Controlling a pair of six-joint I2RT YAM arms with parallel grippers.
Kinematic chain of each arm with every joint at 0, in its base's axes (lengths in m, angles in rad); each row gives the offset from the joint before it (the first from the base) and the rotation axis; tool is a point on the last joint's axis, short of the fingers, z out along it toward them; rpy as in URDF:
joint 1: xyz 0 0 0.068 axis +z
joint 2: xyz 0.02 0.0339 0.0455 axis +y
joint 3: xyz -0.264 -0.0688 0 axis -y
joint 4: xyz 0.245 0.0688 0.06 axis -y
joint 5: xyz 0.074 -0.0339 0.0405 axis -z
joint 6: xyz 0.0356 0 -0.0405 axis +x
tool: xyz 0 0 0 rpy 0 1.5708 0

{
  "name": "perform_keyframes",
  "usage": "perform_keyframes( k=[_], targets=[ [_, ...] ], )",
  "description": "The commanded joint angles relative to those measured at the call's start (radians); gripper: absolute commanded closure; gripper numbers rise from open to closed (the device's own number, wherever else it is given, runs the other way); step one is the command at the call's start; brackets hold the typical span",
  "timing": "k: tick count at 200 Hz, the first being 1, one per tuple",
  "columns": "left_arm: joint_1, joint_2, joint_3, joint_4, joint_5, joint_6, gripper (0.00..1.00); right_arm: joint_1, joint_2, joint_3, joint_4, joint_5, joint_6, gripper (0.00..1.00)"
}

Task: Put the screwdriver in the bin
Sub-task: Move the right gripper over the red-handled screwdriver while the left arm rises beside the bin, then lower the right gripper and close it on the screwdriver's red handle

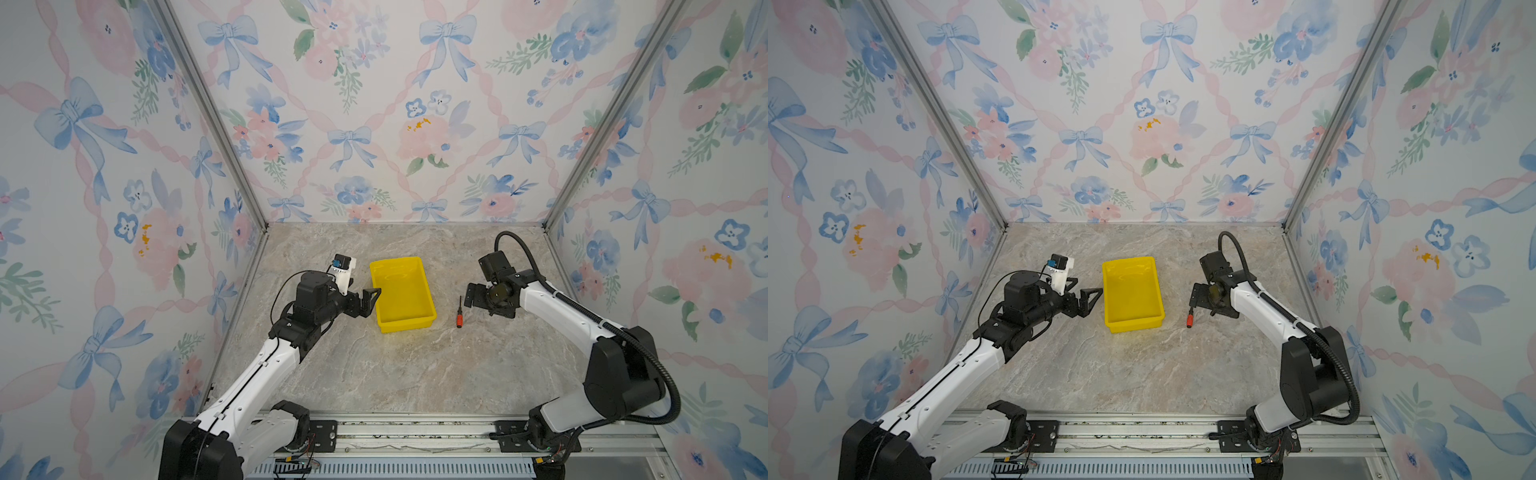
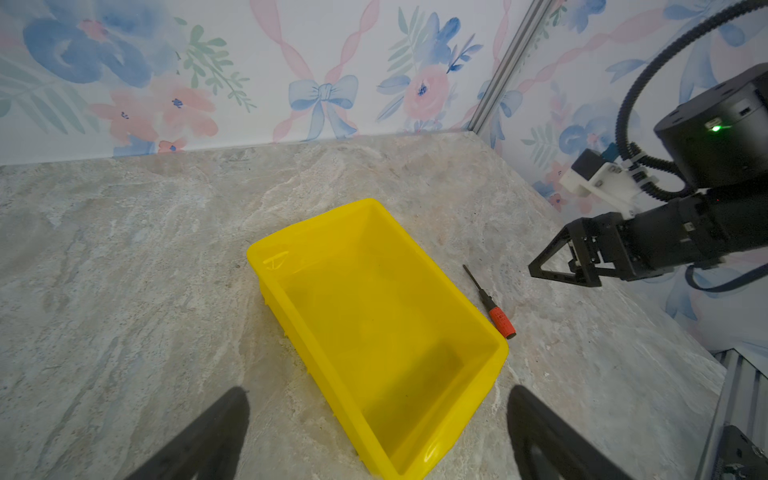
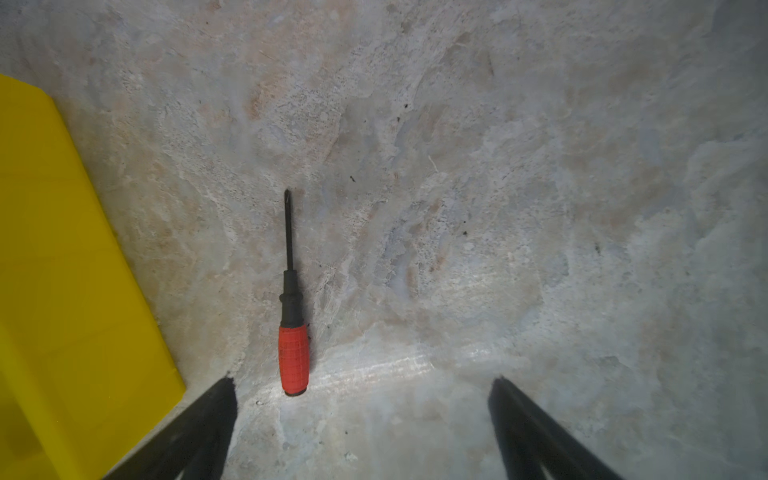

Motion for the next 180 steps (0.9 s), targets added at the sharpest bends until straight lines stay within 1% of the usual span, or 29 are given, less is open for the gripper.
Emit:
perform_keyframes(
  k=[1,22,26,41,62,81,122,180],
  targets=[
    [-0.017,-0.003,-0.011,0.008,0.034,-0.008,0.03,0.029,0.049,0.035,-0.006,-0.014,0.018,0.03],
    [-0.037,0.006,-0.014,0.013,0.033,-0.008,0.03,0.064,0.1,0.078,-0.011,-0.007,0.012,0.03],
    [-0.041,0.007,-0.015,0.016,0.033,-0.008,0.03,0.071,0.134,0.088,-0.015,-0.005,0.01,0.03],
    [-0.055,0.006,-0.022,0.03,0.048,0.0,0.03,0.089,0.179,0.117,-0.023,0.001,0.007,0.03],
    [-0.074,-0.003,-0.031,0.042,0.057,0.021,0.03,0.094,0.221,0.13,-0.015,-0.009,0.02,0.03],
    [-0.084,-0.007,-0.038,0.041,0.064,0.034,0.03,0.094,0.253,0.136,-0.008,-0.013,0.036,0.0],
    [-0.106,-0.007,-0.056,0.052,0.051,0.03,0.03,0.096,0.309,0.147,-0.008,-0.024,0.041,0.08],
    [-0.12,0.0,-0.063,0.075,0.041,0.018,0.03,0.097,0.332,0.134,-0.009,-0.028,0.042,0.29]
  ],
)
